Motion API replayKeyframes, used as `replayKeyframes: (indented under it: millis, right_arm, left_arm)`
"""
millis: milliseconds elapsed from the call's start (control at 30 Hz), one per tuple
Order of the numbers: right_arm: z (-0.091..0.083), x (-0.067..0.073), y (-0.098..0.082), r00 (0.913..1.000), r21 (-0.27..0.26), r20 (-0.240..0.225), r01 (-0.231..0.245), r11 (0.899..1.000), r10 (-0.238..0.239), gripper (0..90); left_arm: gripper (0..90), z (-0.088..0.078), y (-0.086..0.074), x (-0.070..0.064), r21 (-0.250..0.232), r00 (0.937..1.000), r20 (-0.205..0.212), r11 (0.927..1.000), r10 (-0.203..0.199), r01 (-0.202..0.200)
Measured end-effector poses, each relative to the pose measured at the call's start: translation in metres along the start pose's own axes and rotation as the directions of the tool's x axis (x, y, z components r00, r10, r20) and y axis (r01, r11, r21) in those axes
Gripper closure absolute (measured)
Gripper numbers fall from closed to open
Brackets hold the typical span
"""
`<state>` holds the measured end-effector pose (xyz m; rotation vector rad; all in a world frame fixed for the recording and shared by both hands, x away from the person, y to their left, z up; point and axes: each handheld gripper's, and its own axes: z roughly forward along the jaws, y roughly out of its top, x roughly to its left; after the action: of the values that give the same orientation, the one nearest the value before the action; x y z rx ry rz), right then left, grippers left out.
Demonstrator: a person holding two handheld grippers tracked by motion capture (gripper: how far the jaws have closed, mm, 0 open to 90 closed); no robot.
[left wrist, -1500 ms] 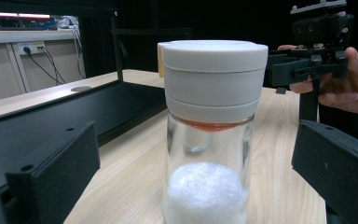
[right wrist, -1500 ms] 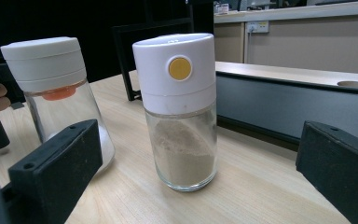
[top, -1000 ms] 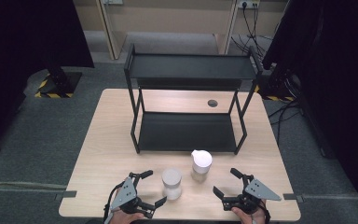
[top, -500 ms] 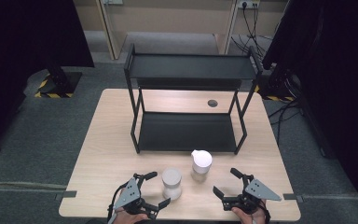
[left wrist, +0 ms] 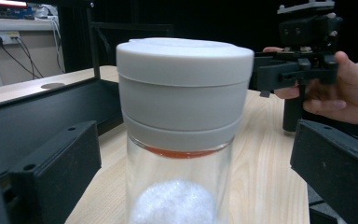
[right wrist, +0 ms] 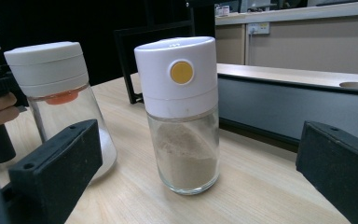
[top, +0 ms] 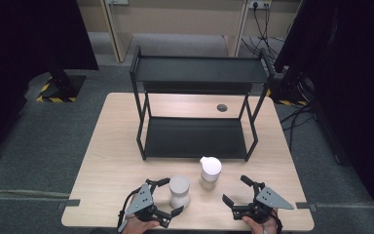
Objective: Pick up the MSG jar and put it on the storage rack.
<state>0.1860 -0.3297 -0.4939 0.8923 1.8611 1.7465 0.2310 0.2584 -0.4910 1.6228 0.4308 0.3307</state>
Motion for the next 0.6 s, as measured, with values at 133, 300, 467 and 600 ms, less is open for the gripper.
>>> replayKeyframes:
  millis: [133, 300, 467, 600]
  right_arm:
    - [0.001, 0.000, 0.000, 1.0000, 0.004, -0.003, -0.003, 1.000, 0.003, 0.6]
    - [0.001, 0.000, 0.000, 1.0000, 0.004, -0.003, -0.006, 1.000, 0.006, 0.6]
    - [0.001, 0.000, 0.000, 1.0000, 0.002, -0.005, -0.007, 1.000, 0.007, 0.6]
    - [0.001, 0.000, 0.000, 0.9999, 0.002, -0.007, -0.008, 1.000, 0.008, 0.6]
  left_arm:
    - [1.2, 0.003, 0.002, 0.001, 0.010, 1.0000, -0.001, 0.9999, -0.004, 0.004]
    - [2.3, 0.006, 0.002, 0.001, 0.011, 0.9999, -0.004, 0.9999, -0.009, 0.009]
    - [5.5, 0.009, 0.004, 0.001, 0.013, 1.0000, -0.005, 0.9999, -0.001, 0.001]
    - [7.3, 0.012, 0.005, 0.001, 0.027, 0.9999, -0.013, 0.9996, 0.000, 0.000]
